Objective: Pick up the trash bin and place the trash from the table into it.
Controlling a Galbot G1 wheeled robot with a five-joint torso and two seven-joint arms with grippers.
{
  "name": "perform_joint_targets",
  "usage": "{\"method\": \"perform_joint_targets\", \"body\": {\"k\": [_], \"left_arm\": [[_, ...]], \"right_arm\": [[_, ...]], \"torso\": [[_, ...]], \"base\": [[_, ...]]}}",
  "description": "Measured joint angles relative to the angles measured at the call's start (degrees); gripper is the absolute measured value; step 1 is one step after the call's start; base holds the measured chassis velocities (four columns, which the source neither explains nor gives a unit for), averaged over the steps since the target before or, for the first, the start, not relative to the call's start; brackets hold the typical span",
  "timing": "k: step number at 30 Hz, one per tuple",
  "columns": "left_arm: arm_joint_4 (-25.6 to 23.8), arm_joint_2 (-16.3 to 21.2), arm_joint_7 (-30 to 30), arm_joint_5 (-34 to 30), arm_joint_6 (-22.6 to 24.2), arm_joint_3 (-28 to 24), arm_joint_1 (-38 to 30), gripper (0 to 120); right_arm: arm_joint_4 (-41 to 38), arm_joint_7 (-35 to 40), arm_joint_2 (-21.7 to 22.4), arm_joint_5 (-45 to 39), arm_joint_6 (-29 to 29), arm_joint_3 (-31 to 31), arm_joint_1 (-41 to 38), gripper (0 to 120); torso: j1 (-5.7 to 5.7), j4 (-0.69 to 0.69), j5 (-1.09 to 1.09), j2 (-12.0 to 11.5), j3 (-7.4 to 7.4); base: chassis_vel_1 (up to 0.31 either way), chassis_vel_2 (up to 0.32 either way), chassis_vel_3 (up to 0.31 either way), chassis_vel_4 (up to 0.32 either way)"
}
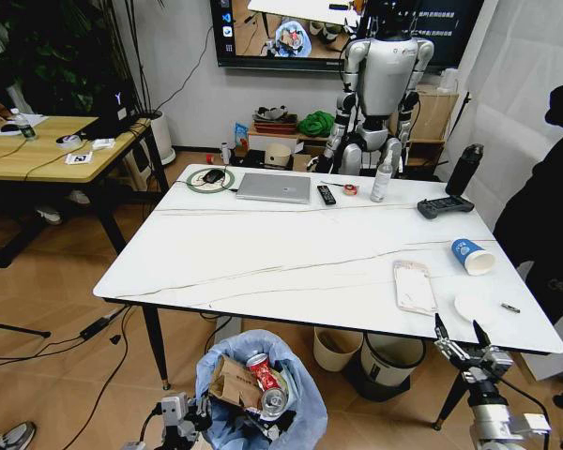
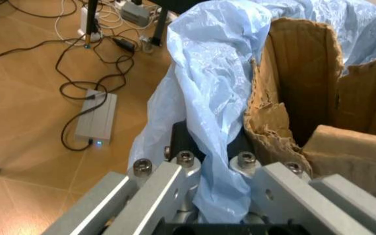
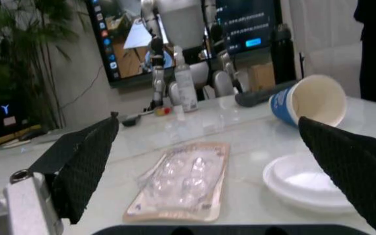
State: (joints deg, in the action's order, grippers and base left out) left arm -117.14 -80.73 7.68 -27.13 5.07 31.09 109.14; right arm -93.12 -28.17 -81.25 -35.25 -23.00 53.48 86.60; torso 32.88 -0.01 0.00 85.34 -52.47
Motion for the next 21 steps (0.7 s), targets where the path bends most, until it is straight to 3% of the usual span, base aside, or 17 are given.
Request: {"method": "perform_joint_targets", "body": {"k": [5,11,14,17,19,21], "left_arm": [[-0.33,0.39,-0.04,-0.1,0.07,0.13,0.31,0],[-0.43,0.83,-0.05,-0.14,0.07,0.16,0.66,0],[-0.7,1.01,-0.05,-0.19,0.07,0.4,0.87,0],[-1.15,1.18,-0.05,-0.35,0.02,1.01,1.36,0],[-1.31,1.26,-0.05,-0.39,-0.02,1.21,1.52,0],[-1.72,1.36,-0.05,-0.49,-0.11,1.62,1.78,0]], "right_arm": [[-5.11,7.64,1.41,1.27,2.31,1.83,0.6,100],[-6.91,14.82,6.71,1.07,10.38,5.48,-0.86,100],[-5.16,14.71,11.4,-0.7,14.98,6.63,-2.64,100],[-1.4,12.48,19.13,-1.68,18.4,6.14,-4.21,100],[-0.22,12.57,21.23,-1.16,19.17,5.75,-4.64,100],[0.85,16.8,24.86,1.14,21.23,4.42,-5.09,100]], "torso": [[0.0,0.01,-0.01,0.0,0.0],[0.0,0.0,0.02,0.0,0.0],[0.0,0.0,0.0,0.0,0.0],[0.01,0.01,-0.01,0.0,0.0],[0.01,0.02,-0.03,0.0,0.0],[0.01,0.02,0.04,0.0,0.0]], "base": [[0.0,0.0,0.0,0.0],[0.0,0.0,0.0,0.0],[0.0,0.0,0.0,0.0],[0.0,0.0,0.0,0.0],[0.0,0.0,0.0,0.0],[0.0,0.0,0.0,0.0]]}}
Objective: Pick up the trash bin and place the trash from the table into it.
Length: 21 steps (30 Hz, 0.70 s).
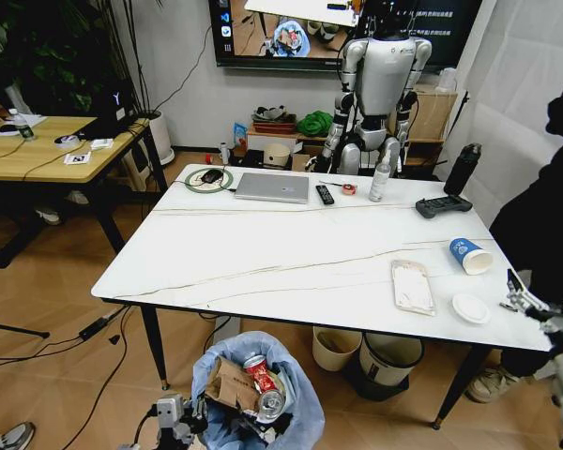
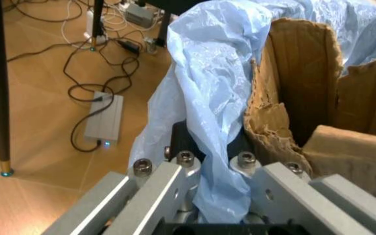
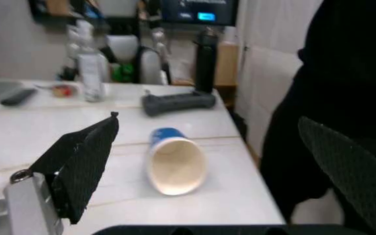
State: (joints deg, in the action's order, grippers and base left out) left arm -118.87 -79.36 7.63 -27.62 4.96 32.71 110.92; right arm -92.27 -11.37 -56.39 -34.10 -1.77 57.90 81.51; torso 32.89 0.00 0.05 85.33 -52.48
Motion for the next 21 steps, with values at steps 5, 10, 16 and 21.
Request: {"method": "perform_joint_targets", "body": {"k": [5,10,16,21], "left_arm": [[-0.3,-0.07,0.01,-0.1,-0.13,0.34,0.15,0],[-0.31,-0.38,0.05,-0.1,-0.35,0.39,0.25,0],[-0.22,-0.59,0.08,-0.02,-0.41,0.37,0.17,0],[-0.22,-0.8,0.09,0.13,-0.41,0.38,0.21,0]], "right_arm": [[0.41,6.73,4.73,1.12,2.83,-1.54,-0.41,100],[4.37,-9.81,5.71,-0.23,5.76,0.85,-0.81,100],[10.86,-18.76,5.64,4.7,3.31,0.61,-1.89,100],[16.08,-20.18,5.41,6.36,0.94,-1.02,-3.59,100]], "torso": [[0.0,-0.01,-0.05,0.0,0.0],[0.0,-0.01,-0.05,0.0,0.0],[-0.01,-0.02,-0.04,0.0,0.0],[-0.02,-0.01,-0.03,-0.01,0.0]], "base": [[0.0,0.0,0.0,0.0],[0.0,0.0,0.0,0.0],[0.0,0.0,0.0,0.0],[0.0,0.0,0.0,0.0]]}}
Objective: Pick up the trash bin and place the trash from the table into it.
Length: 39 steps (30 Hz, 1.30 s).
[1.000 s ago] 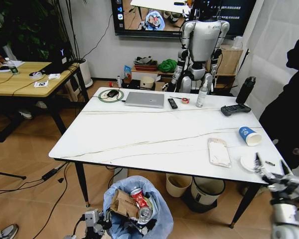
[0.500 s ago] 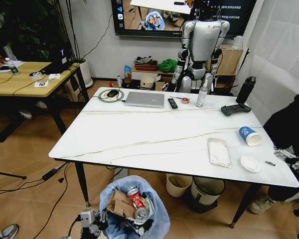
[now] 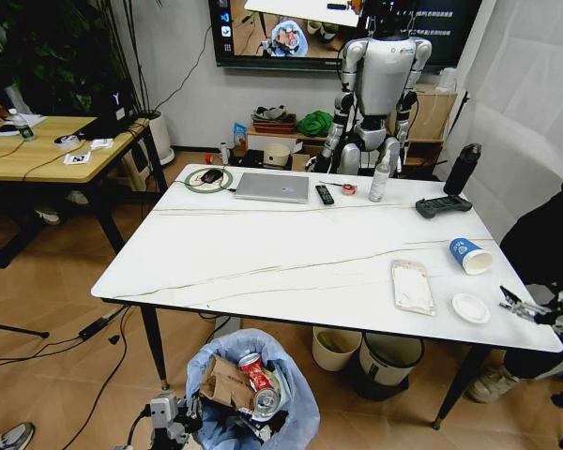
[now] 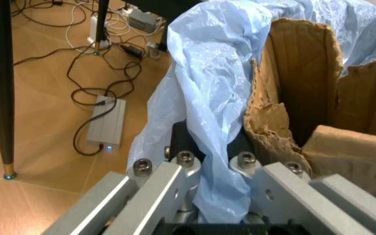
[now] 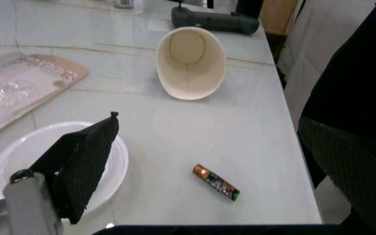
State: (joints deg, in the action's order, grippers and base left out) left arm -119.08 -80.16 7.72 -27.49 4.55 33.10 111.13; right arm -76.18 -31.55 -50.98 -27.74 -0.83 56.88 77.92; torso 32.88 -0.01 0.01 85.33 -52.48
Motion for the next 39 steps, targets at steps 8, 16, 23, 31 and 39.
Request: {"method": "perform_joint_targets", "body": {"k": [8,16,23,31,39], "left_arm": [[-0.48,-0.57,0.0,0.24,0.0,0.2,0.2,0],[-0.54,-1.05,-0.01,0.52,-0.12,0.32,0.45,0],[-0.84,-1.34,-0.01,0.72,-0.12,0.32,0.47,0],[-0.84,-1.49,-0.01,0.86,-0.12,0.23,0.5,0],[-0.85,-1.55,-0.02,0.88,-0.13,0.25,0.36,0]], "right_arm": [[3.79,-0.65,-0.5,1.08,-1.5,-2.36,-2.74,100],[6.85,-1.06,-0.06,1.62,-2.17,-3.12,-4.09,100],[8.94,-1.3,0.06,2.11,-2.67,-3.87,-4.89,100],[9.92,-1.65,0.19,2.2,-2.62,-4.77,-5.78,100],[12.28,-3.24,0.54,2.04,-2.27,-5.83,-7.13,89]], "torso": [[0.0,0.01,-0.02,0.01,0.0],[0.0,0.0,-0.01,0.01,0.0],[0.0,0.0,-0.01,0.01,0.0],[0.0,0.0,-0.02,0.01,0.0],[0.0,0.0,-0.01,0.01,0.0]], "base": [[0.0,0.0,0.0,0.0],[0.0,0.0,0.0,0.0],[0.0,0.0,0.0,0.0],[0.0,0.0,0.0,0.0],[0.0,0.0,0.0,0.0]]}}
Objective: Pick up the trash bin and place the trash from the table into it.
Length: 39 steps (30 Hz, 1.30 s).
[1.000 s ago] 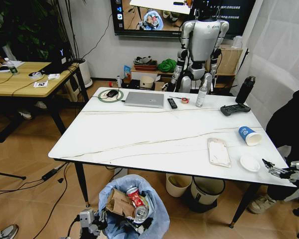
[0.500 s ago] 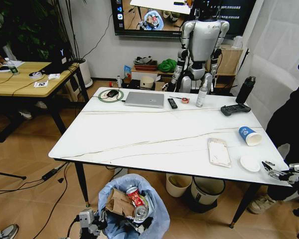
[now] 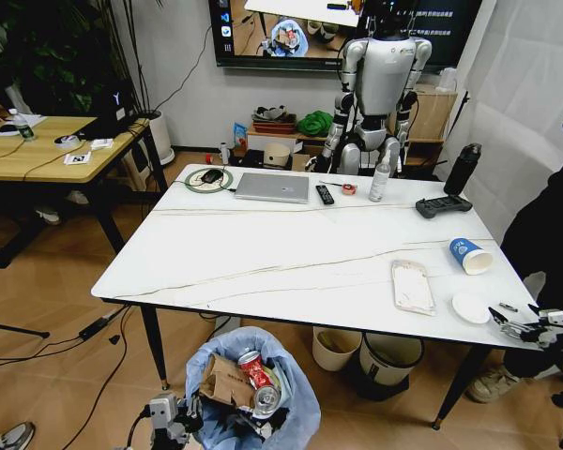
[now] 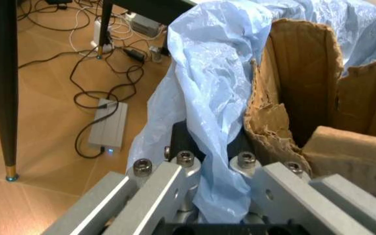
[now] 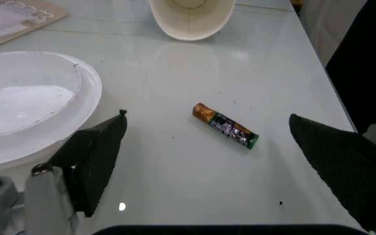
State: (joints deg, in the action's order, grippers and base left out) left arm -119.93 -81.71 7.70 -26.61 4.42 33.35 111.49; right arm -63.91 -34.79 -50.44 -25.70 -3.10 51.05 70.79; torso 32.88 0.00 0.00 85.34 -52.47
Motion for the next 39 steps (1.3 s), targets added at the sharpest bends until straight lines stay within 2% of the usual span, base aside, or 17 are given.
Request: {"method": "perform_joint_targets", "body": {"k": [2,4,9,12,14,17,24,34,39], "left_arm": [[-0.01,-0.11,-0.02,0.0,0.05,-0.06,-0.12,0],[-0.01,-0.12,-0.03,0.0,0.08,-0.1,-0.15,0],[-0.01,-0.09,-0.06,-0.01,0.19,-0.16,-0.3,0],[-0.01,-0.05,-0.07,-0.02,0.21,-0.17,-0.3,0],[0.0,0.01,-0.08,-0.06,0.22,-0.18,-0.31,0],[-0.01,0.1,-0.09,-0.09,0.23,-0.17,-0.3,0],[-0.35,0.3,-0.11,-0.14,0.34,-0.22,-0.18,0],[-0.42,0.77,-0.12,-0.19,0.39,-0.39,-0.12,0],[-0.42,1.17,-0.13,-0.44,0.47,-0.55,-0.21,0]], "right_arm": [[0.5,-0.47,0.19,-0.14,0.22,-0.11,-0.26,79],[0.65,-0.54,0.23,-0.18,0.29,-0.11,-0.3,75],[1.38,-1.17,0.44,-0.31,0.33,-0.04,-0.41,53],[1.48,-1.27,0.45,-0.32,0.33,0.01,-0.41,47],[1.59,-1.56,0.45,-0.31,0.33,0.09,-0.41,35],[1.6,-1.69,0.46,-0.31,0.33,0.18,-0.37,29],[1.06,-2.26,0.37,-0.15,0.34,0.67,0.3,0],[-1.22,-2.72,-0.03,-0.84,0.39,2.09,1.53,0],[-12.08,-4.87,-0.77,-4.64,-0.4,5.71,5.42,0]], "torso": [[0.0,0.0,0.0,0.0,0.0],[0.0,0.0,0.0,0.0,0.0],[0.0,0.0,-0.02,0.0,0.0],[0.0,0.0,-0.02,0.0,0.0],[0.0,0.0,-0.01,0.0,0.0],[0.0,0.0,-0.01,0.0,0.0],[0.0,0.0,0.01,0.0,0.0],[0.0,-0.01,-0.01,0.0,0.0],[0.0,-0.01,-0.03,0.0,0.0]], "base": [[0.0,0.0,0.0,0.0],[0.0,0.0,0.0,0.0],[0.0,0.0,0.0,0.0],[0.0,0.0,0.0,0.0],[0.0,0.0,0.0,0.0],[0.0,0.0,0.0,0.0],[0.0,0.0,0.0,0.0],[0.0,0.0,0.0,0.0],[0.0,0.0,0.0,0.0]]}}
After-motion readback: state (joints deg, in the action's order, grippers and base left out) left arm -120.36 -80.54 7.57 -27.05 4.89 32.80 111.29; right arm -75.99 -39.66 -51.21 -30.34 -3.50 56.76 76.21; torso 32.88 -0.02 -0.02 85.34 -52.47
